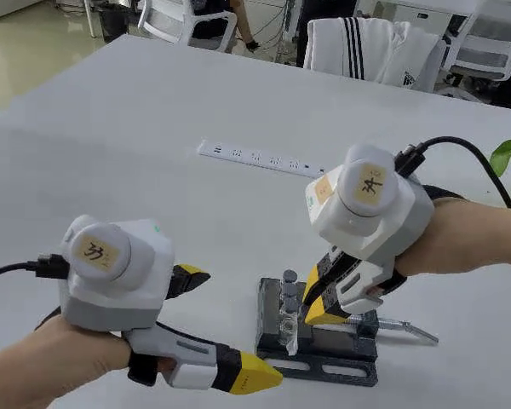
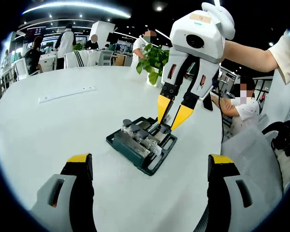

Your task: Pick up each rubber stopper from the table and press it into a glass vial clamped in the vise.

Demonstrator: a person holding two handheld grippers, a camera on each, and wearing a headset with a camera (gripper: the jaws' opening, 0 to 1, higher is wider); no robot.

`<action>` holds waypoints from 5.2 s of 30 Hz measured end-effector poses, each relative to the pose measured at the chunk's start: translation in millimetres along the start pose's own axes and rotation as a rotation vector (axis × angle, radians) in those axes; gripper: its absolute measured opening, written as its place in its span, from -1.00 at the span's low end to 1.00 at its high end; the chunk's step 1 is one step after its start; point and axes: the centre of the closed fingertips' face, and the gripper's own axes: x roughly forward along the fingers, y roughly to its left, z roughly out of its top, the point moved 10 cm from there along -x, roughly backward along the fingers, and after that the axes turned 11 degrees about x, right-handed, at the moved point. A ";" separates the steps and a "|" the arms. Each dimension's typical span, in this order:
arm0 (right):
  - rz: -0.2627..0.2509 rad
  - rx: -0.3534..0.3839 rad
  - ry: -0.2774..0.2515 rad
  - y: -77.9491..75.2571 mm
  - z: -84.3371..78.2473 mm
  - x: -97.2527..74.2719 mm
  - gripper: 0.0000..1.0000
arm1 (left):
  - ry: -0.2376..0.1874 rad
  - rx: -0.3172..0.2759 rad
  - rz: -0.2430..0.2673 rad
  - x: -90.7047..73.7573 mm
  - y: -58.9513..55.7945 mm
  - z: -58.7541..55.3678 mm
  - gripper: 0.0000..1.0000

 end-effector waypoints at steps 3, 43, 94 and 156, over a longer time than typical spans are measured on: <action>-0.013 -0.014 0.016 -3.0 0.2 3.1 -0.89 | 0.004 -0.016 0.004 -0.5 -2.4 0.1 0.98; -0.026 -0.035 0.093 -5.7 8.5 27.8 -0.89 | 0.032 -0.034 0.020 -10.2 -3.3 -9.7 0.90; -0.043 -0.015 0.131 -7.1 11.4 28.1 -0.89 | 0.032 -0.043 0.007 -8.8 -6.0 -10.1 0.85; -0.052 0.003 0.166 -2.1 18.1 32.5 -0.92 | 0.039 -0.060 0.001 -7.0 -4.9 -14.9 0.83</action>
